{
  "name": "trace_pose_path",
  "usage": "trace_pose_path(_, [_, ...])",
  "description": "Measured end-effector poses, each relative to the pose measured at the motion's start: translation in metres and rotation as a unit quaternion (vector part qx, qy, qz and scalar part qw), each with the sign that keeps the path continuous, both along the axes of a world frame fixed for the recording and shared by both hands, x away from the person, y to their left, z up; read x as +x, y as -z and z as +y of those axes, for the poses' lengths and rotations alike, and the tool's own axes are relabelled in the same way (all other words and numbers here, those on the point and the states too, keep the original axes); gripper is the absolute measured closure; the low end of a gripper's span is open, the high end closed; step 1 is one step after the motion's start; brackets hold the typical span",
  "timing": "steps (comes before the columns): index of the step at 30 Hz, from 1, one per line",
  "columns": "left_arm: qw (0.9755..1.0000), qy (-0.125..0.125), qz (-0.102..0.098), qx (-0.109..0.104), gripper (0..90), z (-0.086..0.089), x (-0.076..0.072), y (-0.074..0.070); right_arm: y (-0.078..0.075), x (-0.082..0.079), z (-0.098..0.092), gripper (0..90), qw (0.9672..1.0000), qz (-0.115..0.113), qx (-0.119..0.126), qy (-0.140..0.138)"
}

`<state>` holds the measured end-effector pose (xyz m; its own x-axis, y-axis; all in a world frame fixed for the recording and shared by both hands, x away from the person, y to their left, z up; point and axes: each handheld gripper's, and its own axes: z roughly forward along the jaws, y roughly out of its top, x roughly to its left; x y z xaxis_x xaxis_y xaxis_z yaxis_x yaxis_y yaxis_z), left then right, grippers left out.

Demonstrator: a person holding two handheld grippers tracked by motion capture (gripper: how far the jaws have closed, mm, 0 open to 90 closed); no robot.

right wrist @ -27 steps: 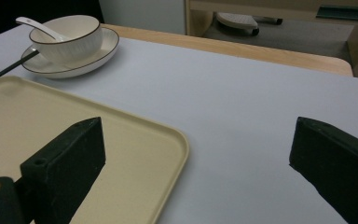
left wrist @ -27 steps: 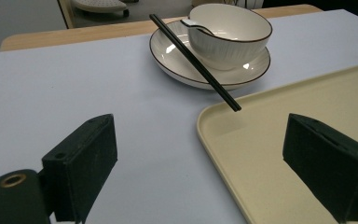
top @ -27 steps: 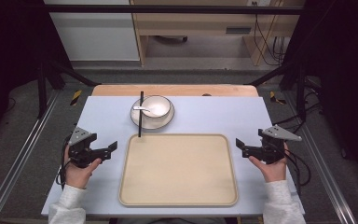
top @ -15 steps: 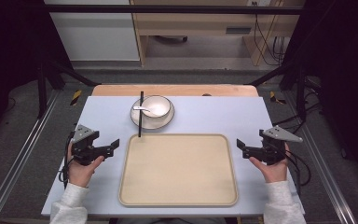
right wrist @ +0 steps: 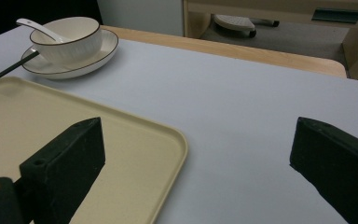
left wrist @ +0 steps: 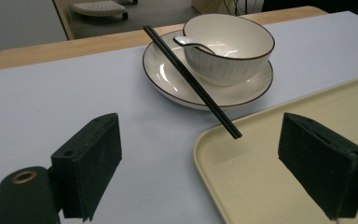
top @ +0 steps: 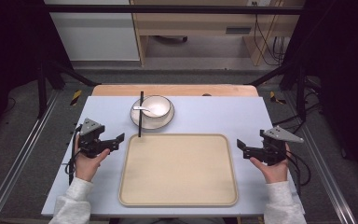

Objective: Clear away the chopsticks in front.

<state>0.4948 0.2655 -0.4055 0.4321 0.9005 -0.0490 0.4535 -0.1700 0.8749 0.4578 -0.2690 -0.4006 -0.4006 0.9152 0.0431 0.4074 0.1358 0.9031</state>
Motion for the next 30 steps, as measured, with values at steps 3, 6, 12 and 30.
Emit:
trace_pose_path(3, [1.0000,-0.003,-0.003,-0.009,14.9,0.000,0.005,-0.003,0.000,0.000,0.000,3.5,1.0000,0.002,0.002,0.002])
trace_pose_path(6, [1.0000,-0.005,0.000,-0.003,14.7,0.000,0.013,-0.007,-0.001,0.000,0.001,3.5,1.0000,0.003,0.002,0.003])
trace_pose_path(12, [0.9999,-0.004,-0.003,0.014,14.7,-0.007,0.028,-0.020,-0.001,0.001,0.002,3.6,1.0000,0.002,0.001,0.004])
trace_pose_path(30, [0.9988,0.004,0.017,0.045,24.0,-0.041,0.063,-0.001,-0.002,0.002,0.006,3.6,1.0000,0.003,-0.002,-0.001])
